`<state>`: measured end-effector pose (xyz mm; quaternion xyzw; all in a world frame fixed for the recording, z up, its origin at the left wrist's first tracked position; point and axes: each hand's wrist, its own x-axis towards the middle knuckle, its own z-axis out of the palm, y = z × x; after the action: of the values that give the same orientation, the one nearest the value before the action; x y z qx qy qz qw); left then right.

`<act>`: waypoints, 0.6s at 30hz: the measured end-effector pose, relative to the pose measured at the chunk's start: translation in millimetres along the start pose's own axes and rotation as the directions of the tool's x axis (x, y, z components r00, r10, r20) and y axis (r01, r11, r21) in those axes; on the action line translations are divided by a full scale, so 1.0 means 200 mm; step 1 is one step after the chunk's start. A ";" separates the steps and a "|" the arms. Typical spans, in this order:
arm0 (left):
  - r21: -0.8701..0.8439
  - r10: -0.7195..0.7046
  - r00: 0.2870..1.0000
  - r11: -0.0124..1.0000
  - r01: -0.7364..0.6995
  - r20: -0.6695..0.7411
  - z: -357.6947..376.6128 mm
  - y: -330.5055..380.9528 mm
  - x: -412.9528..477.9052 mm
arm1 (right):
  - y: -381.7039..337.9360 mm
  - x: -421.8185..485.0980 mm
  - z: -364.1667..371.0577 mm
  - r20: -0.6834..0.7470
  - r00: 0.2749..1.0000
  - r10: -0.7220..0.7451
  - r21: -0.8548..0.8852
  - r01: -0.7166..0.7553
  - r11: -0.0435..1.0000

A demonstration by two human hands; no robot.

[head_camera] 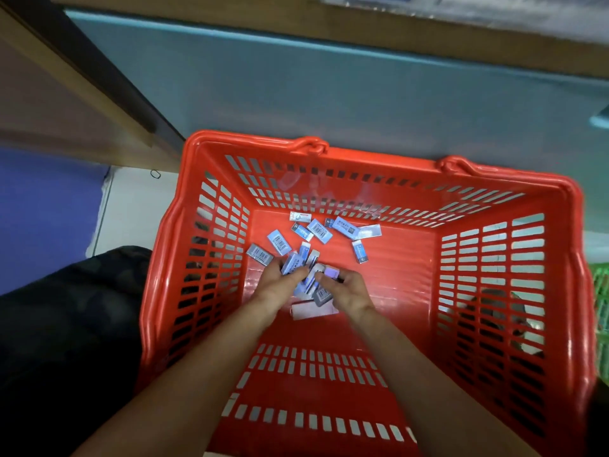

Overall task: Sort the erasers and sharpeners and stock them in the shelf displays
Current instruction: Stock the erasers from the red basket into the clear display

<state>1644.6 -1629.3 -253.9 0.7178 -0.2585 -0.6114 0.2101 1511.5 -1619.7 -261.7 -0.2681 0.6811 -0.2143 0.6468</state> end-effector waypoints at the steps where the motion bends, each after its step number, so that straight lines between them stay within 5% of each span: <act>1: 0.013 0.022 1.000 1.000 -0.022 0.006 -0.01 0.03 -0.03 | -0.03 -0.03 -0.03 0.001 1.000 -0.001 0.019 0.001 1.000; 5: 0.058 0.112 0.990 0.991 -0.117 0.081 -0.05 0.19 -0.20 | -0.19 -0.20 -0.14 0.053 0.999 0.008 0.051 -0.011 0.999; 18: 0.174 0.447 0.838 0.841 -0.513 0.312 -0.17 0.83 -0.87 | -0.82 -0.91 -0.37 0.154 0.907 -0.392 0.158 0.369 0.916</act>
<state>1638.1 -1650.5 -12.4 0.5635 -0.5316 -0.5892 0.2297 1456.0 -1632.2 -11.1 -0.3734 0.5386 -0.3533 0.6677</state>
